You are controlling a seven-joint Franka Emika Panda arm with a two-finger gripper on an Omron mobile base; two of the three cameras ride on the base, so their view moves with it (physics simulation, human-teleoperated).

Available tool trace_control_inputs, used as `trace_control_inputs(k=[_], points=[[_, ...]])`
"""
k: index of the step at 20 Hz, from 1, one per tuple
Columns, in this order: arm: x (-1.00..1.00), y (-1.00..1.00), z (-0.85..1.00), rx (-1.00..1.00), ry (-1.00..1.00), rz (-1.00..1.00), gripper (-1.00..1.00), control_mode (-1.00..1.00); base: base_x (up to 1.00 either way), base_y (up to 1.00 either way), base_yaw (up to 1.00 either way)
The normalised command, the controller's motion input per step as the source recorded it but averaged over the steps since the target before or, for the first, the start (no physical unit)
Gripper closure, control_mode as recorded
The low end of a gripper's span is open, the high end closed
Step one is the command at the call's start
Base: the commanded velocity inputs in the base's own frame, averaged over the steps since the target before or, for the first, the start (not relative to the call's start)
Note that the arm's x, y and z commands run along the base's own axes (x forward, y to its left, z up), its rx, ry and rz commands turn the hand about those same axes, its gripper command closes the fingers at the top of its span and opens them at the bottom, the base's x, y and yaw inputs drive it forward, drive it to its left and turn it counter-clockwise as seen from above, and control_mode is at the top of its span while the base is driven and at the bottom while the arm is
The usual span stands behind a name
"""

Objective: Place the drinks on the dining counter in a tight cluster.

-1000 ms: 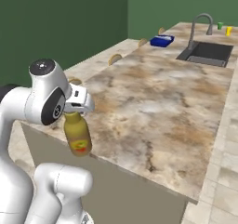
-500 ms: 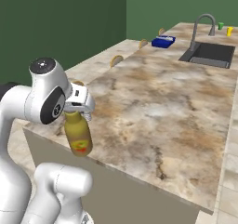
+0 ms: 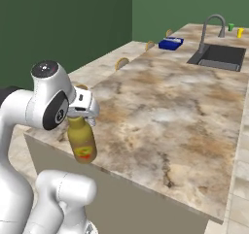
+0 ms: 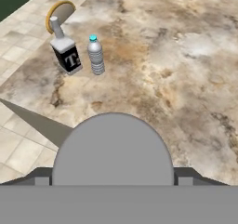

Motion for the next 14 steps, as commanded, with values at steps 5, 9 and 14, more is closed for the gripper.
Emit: trace_control_inputs(k=[5,9,14], points=[[0.21,0.0,0.0,0.0,0.01,0.0,1.0,-1.0,0.0,0.0,0.0],[0.6,-0.12,0.02,0.0,0.12,0.06,1.0,-1.0,0.0,0.0,0.0],[0.77,-0.2,0.0,0.0,0.19,0.24,1.0,-1.0,0.0,0.0,0.0]])
